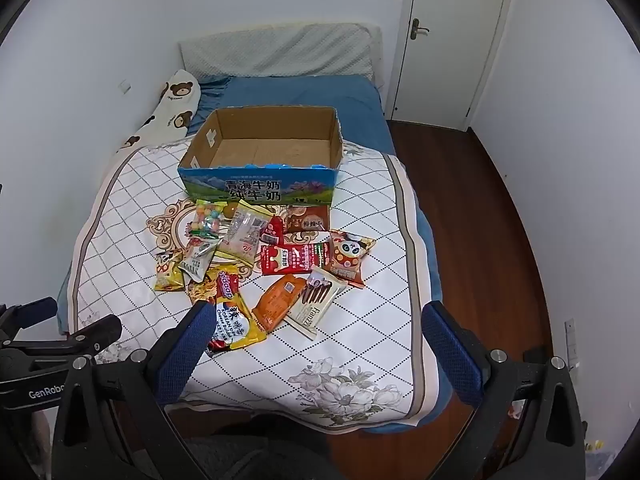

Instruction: Organize snacks

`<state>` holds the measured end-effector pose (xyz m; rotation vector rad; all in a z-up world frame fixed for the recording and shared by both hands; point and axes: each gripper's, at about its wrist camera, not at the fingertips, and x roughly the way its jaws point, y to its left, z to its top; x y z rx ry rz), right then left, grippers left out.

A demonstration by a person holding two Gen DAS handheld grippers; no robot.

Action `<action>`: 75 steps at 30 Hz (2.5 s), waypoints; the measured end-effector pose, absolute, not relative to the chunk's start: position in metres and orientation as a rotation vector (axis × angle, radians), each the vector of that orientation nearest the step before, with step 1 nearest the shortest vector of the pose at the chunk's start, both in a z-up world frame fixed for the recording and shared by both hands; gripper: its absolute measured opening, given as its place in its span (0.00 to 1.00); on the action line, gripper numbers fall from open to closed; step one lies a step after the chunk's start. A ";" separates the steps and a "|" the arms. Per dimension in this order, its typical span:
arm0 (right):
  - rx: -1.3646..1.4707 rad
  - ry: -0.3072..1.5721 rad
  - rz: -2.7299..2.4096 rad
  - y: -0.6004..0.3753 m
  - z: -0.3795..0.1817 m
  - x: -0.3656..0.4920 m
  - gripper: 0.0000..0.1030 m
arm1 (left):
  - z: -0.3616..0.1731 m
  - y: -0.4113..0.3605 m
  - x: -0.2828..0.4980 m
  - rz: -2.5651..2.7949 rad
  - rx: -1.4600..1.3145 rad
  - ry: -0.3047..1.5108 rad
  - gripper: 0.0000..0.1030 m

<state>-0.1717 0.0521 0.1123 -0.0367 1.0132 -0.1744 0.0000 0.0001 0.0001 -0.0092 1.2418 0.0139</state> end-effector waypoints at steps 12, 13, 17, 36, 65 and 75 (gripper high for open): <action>-0.030 1.034 -0.177 0.060 0.110 -0.170 1.00 | 0.005 0.003 -0.001 0.021 -0.008 1.241 1.00; -0.029 1.036 -0.177 0.060 0.110 -0.171 1.00 | 0.006 0.004 -0.001 0.021 -0.009 1.242 1.00; -0.027 1.042 -0.171 0.060 0.106 -0.172 1.00 | 0.009 0.007 0.000 0.020 -0.010 1.241 1.00; -0.013 1.047 -0.183 0.061 0.102 -0.173 1.00 | 0.001 0.006 0.005 0.007 -0.002 1.247 1.00; -0.028 1.025 -0.223 0.065 0.107 -0.163 1.00 | 0.007 0.009 0.008 0.003 -0.008 1.232 1.00; -0.029 1.023 -0.233 0.066 0.106 -0.161 1.00 | 0.008 0.009 0.016 0.003 -0.007 1.231 1.00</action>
